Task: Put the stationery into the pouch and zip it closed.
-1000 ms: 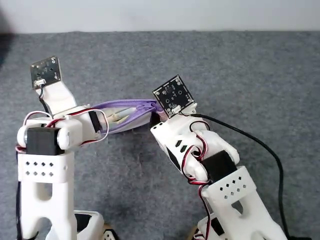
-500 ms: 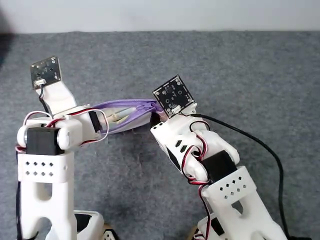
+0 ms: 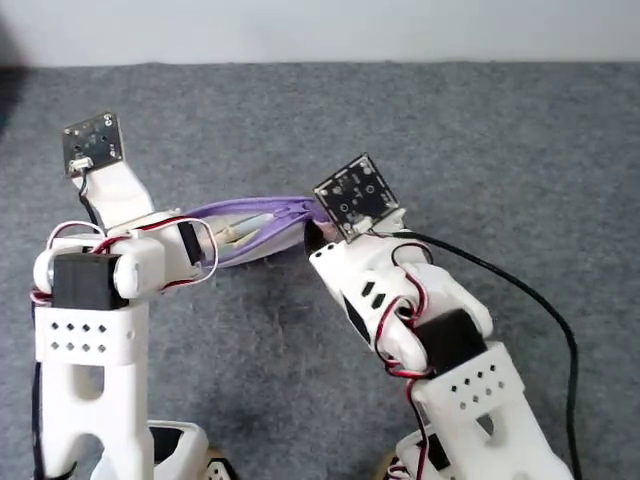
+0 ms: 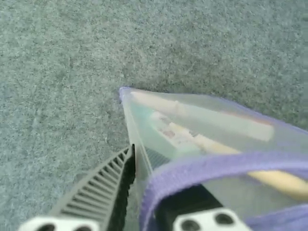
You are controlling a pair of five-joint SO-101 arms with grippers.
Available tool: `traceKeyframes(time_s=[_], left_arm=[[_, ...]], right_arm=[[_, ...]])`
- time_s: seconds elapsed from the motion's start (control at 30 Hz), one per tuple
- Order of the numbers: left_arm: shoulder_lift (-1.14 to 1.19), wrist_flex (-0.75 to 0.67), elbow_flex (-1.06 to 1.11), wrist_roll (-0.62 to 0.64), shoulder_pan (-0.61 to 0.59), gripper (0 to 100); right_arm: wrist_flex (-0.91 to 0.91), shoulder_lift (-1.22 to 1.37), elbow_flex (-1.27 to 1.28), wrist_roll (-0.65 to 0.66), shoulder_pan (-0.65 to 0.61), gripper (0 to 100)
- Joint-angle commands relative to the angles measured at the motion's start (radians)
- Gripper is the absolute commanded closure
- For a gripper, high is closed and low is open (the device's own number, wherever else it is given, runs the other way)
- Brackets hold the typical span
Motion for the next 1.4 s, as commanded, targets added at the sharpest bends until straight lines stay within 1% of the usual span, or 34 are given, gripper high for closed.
traceKeyframes(time_s=[0.0,0.07,0.17,0.23,0.33,0.5,0.7,0.77,0.93,1.03,1.13,1.27,1.37], left_arm=[[-0.097,0.032,-0.111,-0.038,0.044,96],[-0.138,0.064,-0.119,-0.04,0.091,89],[-0.21,0.124,-0.116,-0.041,0.118,76],[-0.27,0.129,-0.116,-0.041,0.117,73],[-0.351,0.127,-0.114,-0.048,0.123,73],[-0.43,0.129,-0.114,-0.046,0.11,73],[-0.451,0.127,-0.076,-0.069,0.005,73],[-0.453,0.127,-0.044,-0.089,-0.02,73],[-0.445,0.121,-0.007,-0.089,-0.121,73],[-0.451,0.086,0.097,-0.091,-0.14,73],[-0.451,0.06,0.211,-0.091,-0.095,73],[-0.451,0.0,0.286,-0.091,0.044,73],[-0.443,-0.028,0.291,-0.091,0.175,76]], right_arm=[[-0.007,-0.05,-0.034,0.011,0.013,99.1],[-0.008,-0.064,-0.04,0.011,0.013,99.1],[-0.007,-0.081,-0.063,0.012,0.018,99.1],[-0.005,-0.091,-0.071,0.028,0.022,99.1],[-0.007,-0.102,-0.071,0.08,0.038,99.1],[-0.021,-0.122,-0.074,0.126,0.036,99.1],[-0.142,-0.133,-0.074,0.247,0.031,99.1],[-0.157,-0.133,-0.074,0.267,0.031,99.1],[-0.162,-0.133,-0.077,0.305,0.031,99.1],[-0.163,-0.124,-0.106,0.302,0.031,99.1],[-0.219,-0.122,-0.109,0.305,0.031,99.1],[-0.266,-0.122,-0.11,0.307,0.031,99.1],[-0.289,-0.107,-0.12,0.307,0.031,99.1]])
